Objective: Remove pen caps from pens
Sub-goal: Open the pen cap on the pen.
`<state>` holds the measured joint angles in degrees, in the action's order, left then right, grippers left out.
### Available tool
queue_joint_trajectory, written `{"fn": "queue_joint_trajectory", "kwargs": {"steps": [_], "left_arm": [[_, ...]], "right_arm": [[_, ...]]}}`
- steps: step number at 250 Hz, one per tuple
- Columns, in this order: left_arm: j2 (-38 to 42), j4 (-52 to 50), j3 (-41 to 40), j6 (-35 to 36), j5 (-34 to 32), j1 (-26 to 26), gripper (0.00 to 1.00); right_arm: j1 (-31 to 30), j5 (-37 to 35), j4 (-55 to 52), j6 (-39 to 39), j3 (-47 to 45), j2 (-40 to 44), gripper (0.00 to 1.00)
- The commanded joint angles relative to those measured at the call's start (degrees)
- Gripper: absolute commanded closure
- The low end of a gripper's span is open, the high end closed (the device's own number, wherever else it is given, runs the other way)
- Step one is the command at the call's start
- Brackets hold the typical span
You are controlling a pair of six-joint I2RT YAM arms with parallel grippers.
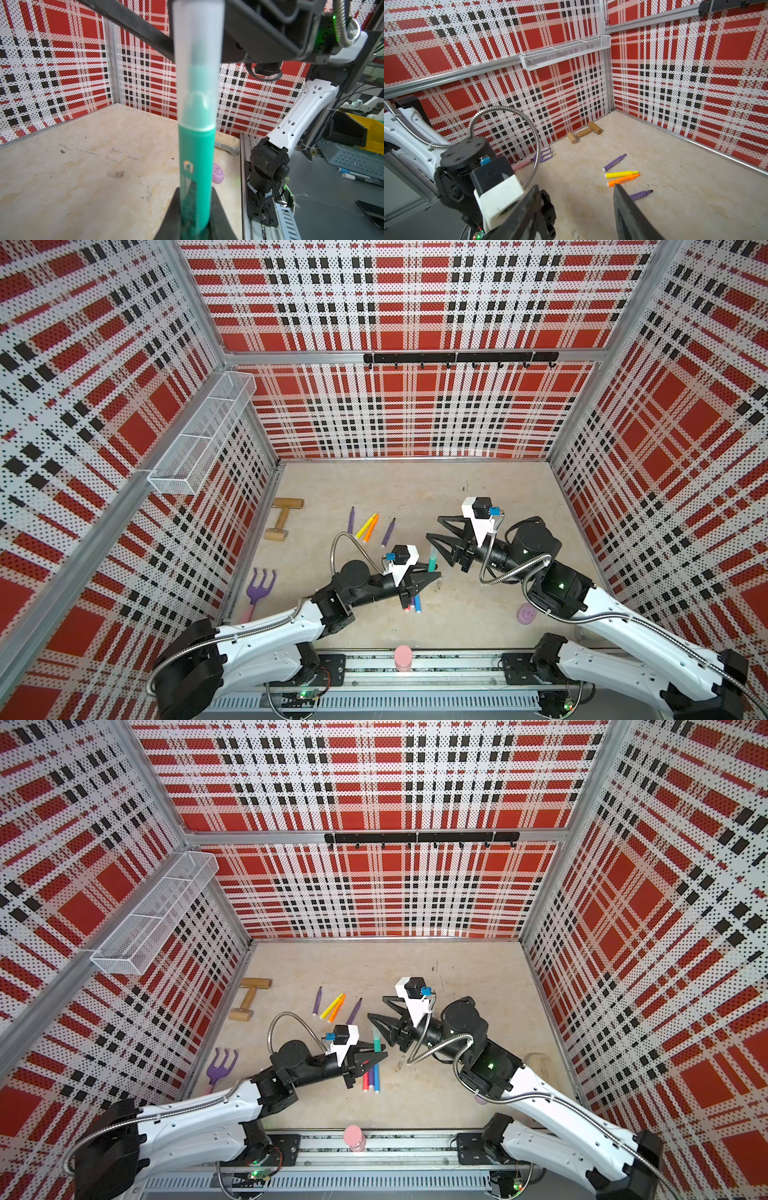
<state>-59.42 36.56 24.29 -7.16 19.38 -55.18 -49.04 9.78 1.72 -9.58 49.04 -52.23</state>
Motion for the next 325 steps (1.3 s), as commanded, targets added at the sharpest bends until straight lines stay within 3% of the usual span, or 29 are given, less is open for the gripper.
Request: {"fn": "queue_joint_trajectory", "kwargs": {"steps": [1,52,151,253,325], "left_arm": [[0.3,0.7,1.9,1.1,-0.8,-0.5,1.00],[-0.1,0.2,2.3,1.3,-1.3,-0.5,1.00],[0.0,0.2,2.3,1.7,-2.1,-0.5,1.00],[-0.3,-0.2,2.3,1.8,-2.7,-0.4,1.00],[-0.3,-0.2,1.8,1.3,-2.8,0.0,1.00]], "right_arm": [[0.4,0.4,-1.2,0.9,-0.2,0.0,0.43],[0.5,6.8,-1.0,1.0,-0.6,-0.1,0.45],[0.4,9.1,-1.6,1.3,-1.9,1.5,0.46],[0.6,6.7,0.3,1.4,-2.9,2.3,1.00],[1.0,5.2,4.0,0.5,-3.2,2.7,1.00]]}}
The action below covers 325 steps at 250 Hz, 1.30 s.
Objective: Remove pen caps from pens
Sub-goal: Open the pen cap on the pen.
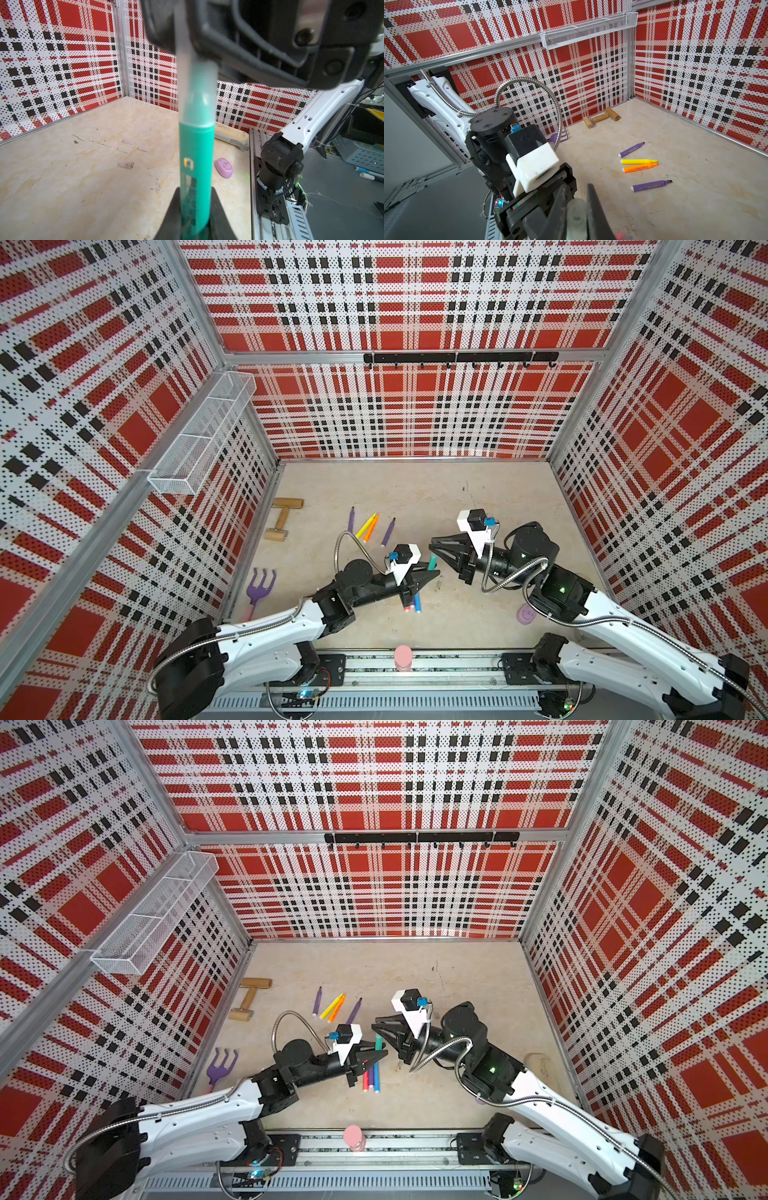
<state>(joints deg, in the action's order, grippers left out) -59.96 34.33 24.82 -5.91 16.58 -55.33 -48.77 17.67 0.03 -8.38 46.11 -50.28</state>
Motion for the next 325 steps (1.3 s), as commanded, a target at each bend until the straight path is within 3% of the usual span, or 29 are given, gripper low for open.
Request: {"fn": "queue_joint_trajectory", "kwargs": {"steps": [1,73,166,245,325], "left_arm": [[0.2,2.0,1.3,0.1,0.2,0.1,1.00],[-2.8,7.2,-2.5,-3.0,0.5,-0.2,1.00],[-9.8,18.0,-8.0,-8.0,1.9,-0.4,1.00],[-15.6,21.3,-6.6,-9.4,4.9,-0.8,1.00],[-24.0,27.1,-6.1,-12.4,8.0,-3.0,1.00]], "right_arm": [[0.8,-2.8,5.8,-0.8,-0.2,0.8,1.00],[5.3,-2.5,12.3,-3.4,1.3,1.4,1.00],[6.3,-6.4,14.9,-2.3,5.4,3.3,1.00],[6.3,-13.0,19.5,0.2,6.1,7.3,1.00],[6.3,-16.2,27.8,3.4,8.6,5.4,1.00]]}}
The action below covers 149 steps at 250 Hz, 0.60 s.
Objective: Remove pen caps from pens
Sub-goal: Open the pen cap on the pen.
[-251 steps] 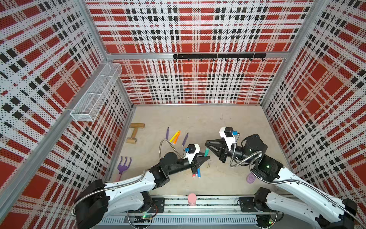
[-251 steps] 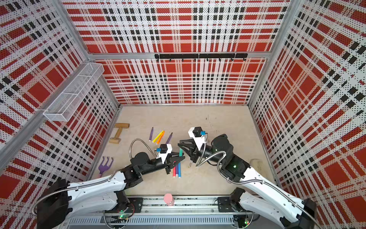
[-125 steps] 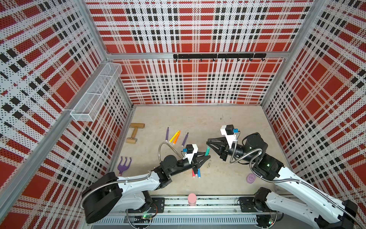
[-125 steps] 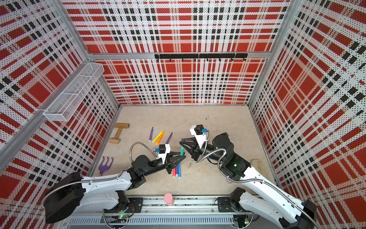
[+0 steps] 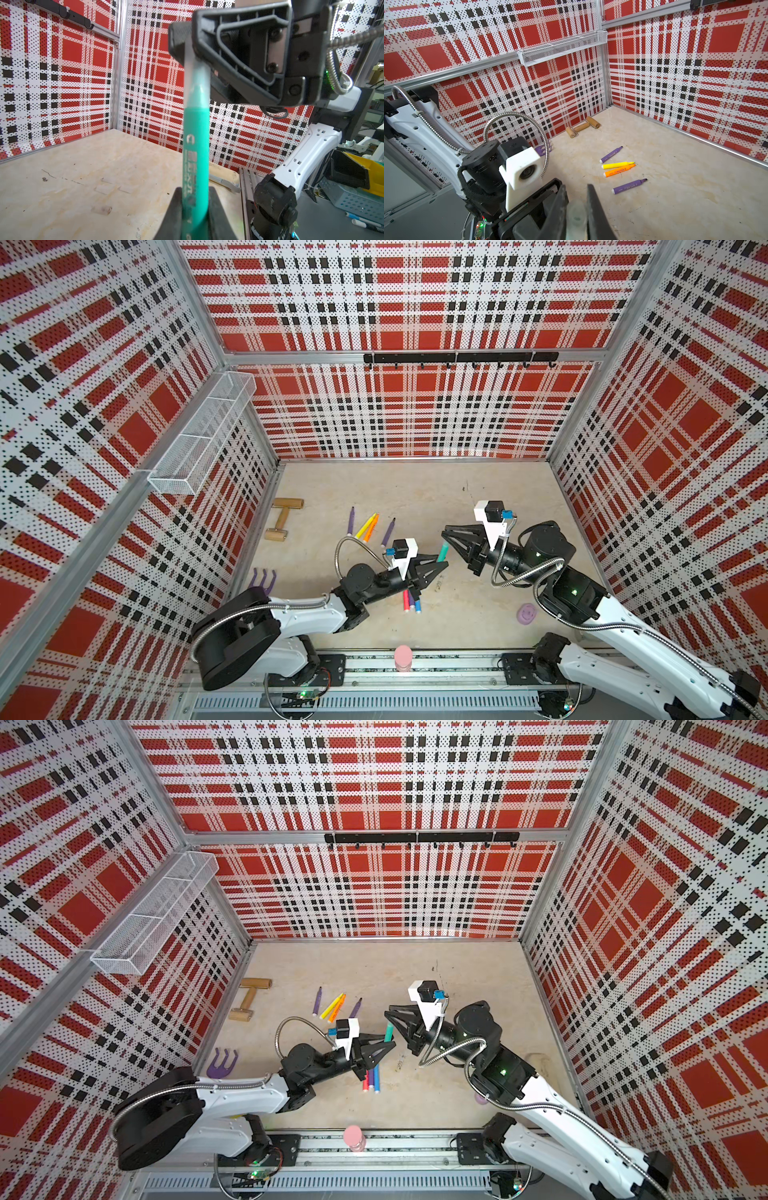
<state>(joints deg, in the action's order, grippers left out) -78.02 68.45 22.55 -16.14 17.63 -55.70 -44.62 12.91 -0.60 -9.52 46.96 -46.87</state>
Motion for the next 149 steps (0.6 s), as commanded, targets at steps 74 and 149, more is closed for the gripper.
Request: {"fn": "queue_joint_trajectory", "kwargs": {"steps": [74,149], "left_arm": [[-22.2,10.4,-3.0,-8.2,8.9,-6.3,1.00],[-29.3,19.6,-4.2,-10.4,6.9,-8.1,1.00]], "right_arm": [[2.3,-11.6,35.7,5.0,8.9,-1.3,1.00],[2.4,-12.0,34.0,6.9,12.6,-0.3,1.00]]}}
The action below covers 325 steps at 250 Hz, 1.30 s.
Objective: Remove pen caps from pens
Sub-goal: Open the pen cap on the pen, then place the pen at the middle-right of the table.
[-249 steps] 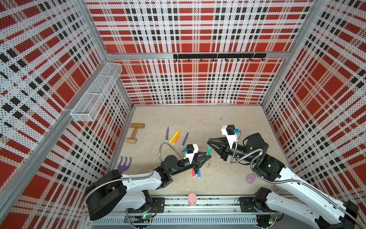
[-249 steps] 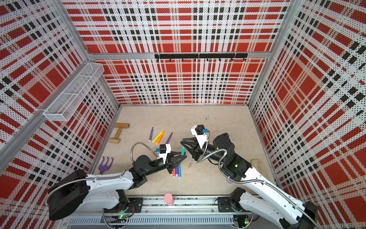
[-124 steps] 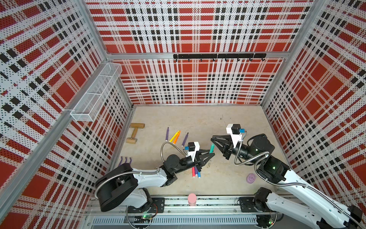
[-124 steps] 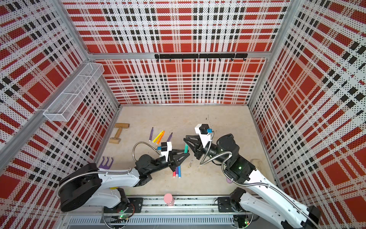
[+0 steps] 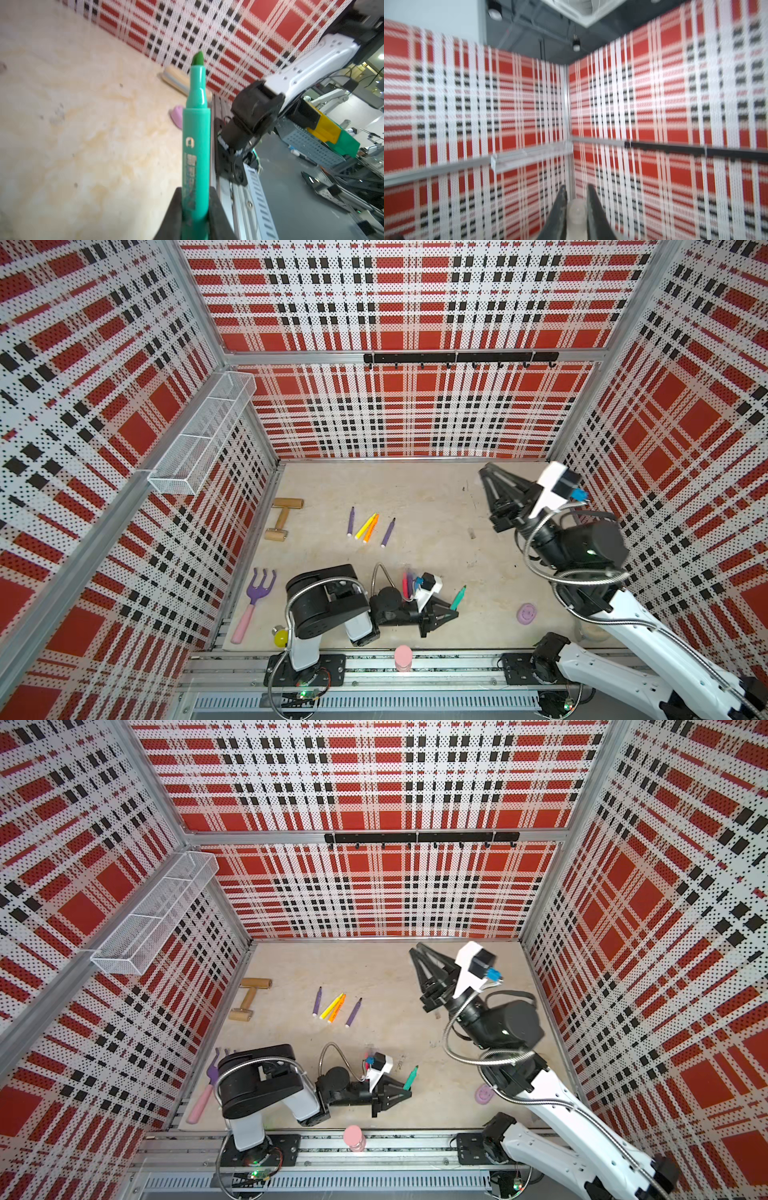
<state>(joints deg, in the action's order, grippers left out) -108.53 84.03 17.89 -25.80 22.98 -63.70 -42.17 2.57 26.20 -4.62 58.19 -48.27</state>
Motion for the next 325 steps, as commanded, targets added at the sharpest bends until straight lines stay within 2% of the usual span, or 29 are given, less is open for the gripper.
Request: {"fn": "queue_joint_trajectory", "kwargs": {"steps": [1,43,66,79,94,104,121,146,170,190,210,240,325], "left_arm": [[1.2,4.0,0.5,-0.7,1.5,-0.1,1.00],[5.6,3.6,0.6,0.1,2.0,0.7,1.00],[10.3,2.6,-0.1,0.4,1.9,1.5,1.00],[14.6,1.5,-1.3,1.0,0.8,2.4,1.00],[20.9,-2.3,-2.7,2.2,-0.8,3.8,1.00],[26.3,-7.2,-3.2,3.7,-3.0,4.8,1.00],[37.6,-21.7,-1.8,8.1,-8.3,5.6,1.00],[52.5,-46.8,3.8,14.7,-19.1,5.5,1.00],[61.8,-58.3,7.2,15.2,-25.7,7.2,1.00],[67.3,-64.8,8.4,15.1,-28.0,9.1,1.00],[70.9,-69.9,9.2,15.5,-29.4,10.2,1.00],[73.8,-73.5,9.0,15.7,-30.3,11.3,1.00],[74.1,-76.2,9.3,15.9,-29.7,12.8,1.00]], "right_arm": [[0.0,-1.6,7.1,2.0,1.4,1.2,1.00],[0.0,-4.6,2.6,2.4,-0.6,3.5,1.00],[0.1,-15.8,-10.5,3.8,2.5,3.7,1.00],[0.5,-25.1,-20.1,5.2,5.5,2.4,1.00],[1.4,-33.6,-29.4,6.3,7.7,0.0,1.00],[2.8,-36.3,-35.2,5.2,8.2,-1.7,1.00],[7.3,-35.5,-45.1,1.7,8.8,-5.6,1.00],[15.8,-26.7,-51.2,-3.0,5.0,-11.0,1.00],[21.2,-21.1,-47.0,-4.6,-1.4,-14.9,1.00],[25.7,-16.7,-44.2,-5.8,-4.0,-19.4,1.00],[28.5,-13.6,-42.0,-5.8,-5.0,-24.5,1.00],[31.5,-13.9,-41.6,-5.0,-3.7,-32.8,1.00],[34.2,-16.1,-42.7,-2.0,2.8,-48.8,1.00]]}}
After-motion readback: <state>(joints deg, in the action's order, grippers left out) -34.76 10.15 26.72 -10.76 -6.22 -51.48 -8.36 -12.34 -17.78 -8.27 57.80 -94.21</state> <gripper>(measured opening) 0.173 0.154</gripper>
